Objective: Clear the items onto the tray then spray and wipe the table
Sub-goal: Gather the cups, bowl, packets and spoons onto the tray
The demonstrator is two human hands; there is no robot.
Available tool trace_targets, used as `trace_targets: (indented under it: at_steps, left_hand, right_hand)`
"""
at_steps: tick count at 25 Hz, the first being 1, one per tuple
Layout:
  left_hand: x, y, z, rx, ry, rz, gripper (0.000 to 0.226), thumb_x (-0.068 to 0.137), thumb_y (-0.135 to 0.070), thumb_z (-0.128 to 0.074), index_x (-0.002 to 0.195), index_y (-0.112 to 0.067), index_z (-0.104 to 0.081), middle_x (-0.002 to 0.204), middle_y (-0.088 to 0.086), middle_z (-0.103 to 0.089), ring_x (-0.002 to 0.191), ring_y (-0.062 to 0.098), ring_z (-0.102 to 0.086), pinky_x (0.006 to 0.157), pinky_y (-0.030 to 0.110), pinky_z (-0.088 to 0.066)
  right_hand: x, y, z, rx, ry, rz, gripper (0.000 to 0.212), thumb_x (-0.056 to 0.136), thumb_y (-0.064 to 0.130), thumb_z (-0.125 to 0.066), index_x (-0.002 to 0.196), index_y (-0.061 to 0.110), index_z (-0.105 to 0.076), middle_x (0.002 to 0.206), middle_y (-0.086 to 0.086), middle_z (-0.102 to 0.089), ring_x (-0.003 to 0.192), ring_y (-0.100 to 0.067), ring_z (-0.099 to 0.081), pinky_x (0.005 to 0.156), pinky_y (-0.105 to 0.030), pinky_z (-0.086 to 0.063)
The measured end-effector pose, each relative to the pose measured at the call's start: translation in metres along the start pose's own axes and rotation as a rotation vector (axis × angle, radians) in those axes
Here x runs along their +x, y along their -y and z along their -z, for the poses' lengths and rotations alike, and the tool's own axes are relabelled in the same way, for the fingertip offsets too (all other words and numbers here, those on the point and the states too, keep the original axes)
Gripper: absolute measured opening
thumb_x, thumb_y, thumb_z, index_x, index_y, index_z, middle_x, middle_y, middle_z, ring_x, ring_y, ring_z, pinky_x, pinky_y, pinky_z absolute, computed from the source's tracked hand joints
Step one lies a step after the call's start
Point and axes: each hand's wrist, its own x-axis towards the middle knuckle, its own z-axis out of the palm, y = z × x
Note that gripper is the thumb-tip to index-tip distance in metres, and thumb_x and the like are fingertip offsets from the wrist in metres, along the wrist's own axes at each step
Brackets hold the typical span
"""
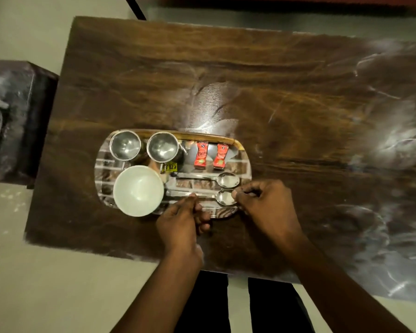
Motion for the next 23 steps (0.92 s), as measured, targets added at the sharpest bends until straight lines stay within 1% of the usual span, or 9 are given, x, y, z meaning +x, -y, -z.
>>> trace_targets:
  at_steps: [3,5,7,10,13,15,18,21,23]
  left_hand:
    - [0.003,0.001,0.005,0.029,0.013,0.067,0.017,0.101,-0.012,-0.071,0.084,-0.011,-0.068,0.058,0.0,-0.061,0.036,0.01,-0.053,0.037,0.019,-0.035]
    - [0.007,0.003,0.006,0.055,0.014,0.08,0.017,0.1,-0.014,-0.073,0.084,-0.012,-0.068,0.055,-0.002,-0.063,0.035,0.01,-0.054,0.038,0.019,-0.036]
    - [0.01,0.004,0.006,0.066,0.021,0.084,0.016,0.1,-0.015,-0.073,0.085,-0.012,-0.069,0.053,-0.003,-0.064,0.036,0.009,-0.055,0.038,0.019,-0.036]
    - [0.011,0.002,0.005,0.074,0.026,0.079,0.011,0.101,-0.016,-0.072,0.091,-0.01,-0.07,0.051,-0.004,-0.065,0.036,0.009,-0.055,0.038,0.018,-0.035]
    - [0.012,0.0,0.005,0.092,0.024,0.068,0.009,0.1,-0.016,-0.074,0.095,-0.009,-0.072,0.052,-0.003,-0.066,0.036,0.009,-0.056,0.039,0.017,-0.036]
    - [0.013,0.0,0.005,0.101,0.017,0.068,0.009,0.099,-0.016,-0.075,0.097,-0.007,-0.074,0.053,-0.002,-0.068,0.038,0.01,-0.058,0.038,0.019,-0.039]
    - [0.014,0.001,0.003,0.099,0.01,0.055,0.01,0.098,-0.014,-0.075,0.096,-0.005,-0.075,0.054,0.0,-0.07,0.04,0.011,-0.062,0.037,0.02,-0.044]
    - [0.014,0.002,0.005,0.066,0.008,0.034,0.013,0.096,-0.013,-0.078,0.09,-0.003,-0.073,0.054,0.003,-0.069,0.04,0.012,-0.063,0.037,0.02,-0.047]
    - [0.009,0.0,0.014,0.085,-0.003,0.004,0.015,0.094,-0.011,-0.08,0.084,-0.002,-0.073,0.053,0.004,-0.068,0.037,0.013,-0.06,0.036,0.021,-0.047]
  right_hand:
    - [-0.001,-0.001,-0.003,-0.087,-0.004,0.012,0.004,0.09,0.022,-0.083,0.092,0.022,-0.087,0.086,0.015,-0.082,0.073,0.009,-0.072,0.066,-0.008,-0.051]
    - [-0.002,-0.003,-0.004,-0.105,-0.019,0.015,0.005,0.09,0.023,-0.084,0.094,0.023,-0.087,0.089,0.015,-0.082,0.075,0.012,-0.07,0.065,-0.003,-0.049]
    - [-0.002,-0.004,-0.007,-0.11,-0.042,0.015,0.004,0.09,0.024,-0.084,0.093,0.023,-0.088,0.088,0.016,-0.081,0.076,0.011,-0.071,0.067,-0.006,-0.051]
    - [-0.001,-0.004,-0.01,-0.103,-0.064,0.008,0.003,0.089,0.02,-0.084,0.087,0.022,-0.086,0.081,0.017,-0.079,0.073,0.008,-0.072,0.069,-0.012,-0.055]
    - [-0.002,-0.006,-0.011,-0.074,-0.062,0.003,0.004,0.089,0.016,-0.083,0.088,0.019,-0.084,0.08,0.013,-0.078,0.073,0.004,-0.073,0.073,-0.02,-0.061]
    - [-0.003,-0.007,-0.011,-0.051,-0.051,0.008,0.005,0.089,0.014,-0.083,0.089,0.019,-0.083,0.079,0.01,-0.078,0.072,0.001,-0.073,0.074,-0.023,-0.063]
    - [-0.004,-0.006,-0.009,-0.019,-0.042,0.006,0.008,0.089,0.012,-0.084,0.09,0.02,-0.081,0.077,0.009,-0.078,0.071,0.0,-0.073,0.072,-0.02,-0.062]
    - [-0.005,-0.006,-0.005,0.008,-0.026,0.002,0.01,0.087,0.013,-0.086,0.09,0.021,-0.081,0.075,0.006,-0.077,0.068,0.0,-0.071,0.067,-0.015,-0.058]
    - [-0.007,-0.004,-0.002,0.032,-0.023,0.007,0.009,0.087,0.017,-0.088,0.087,0.023,-0.08,0.074,0.005,-0.077,0.065,-0.001,-0.069,0.064,-0.015,-0.057]
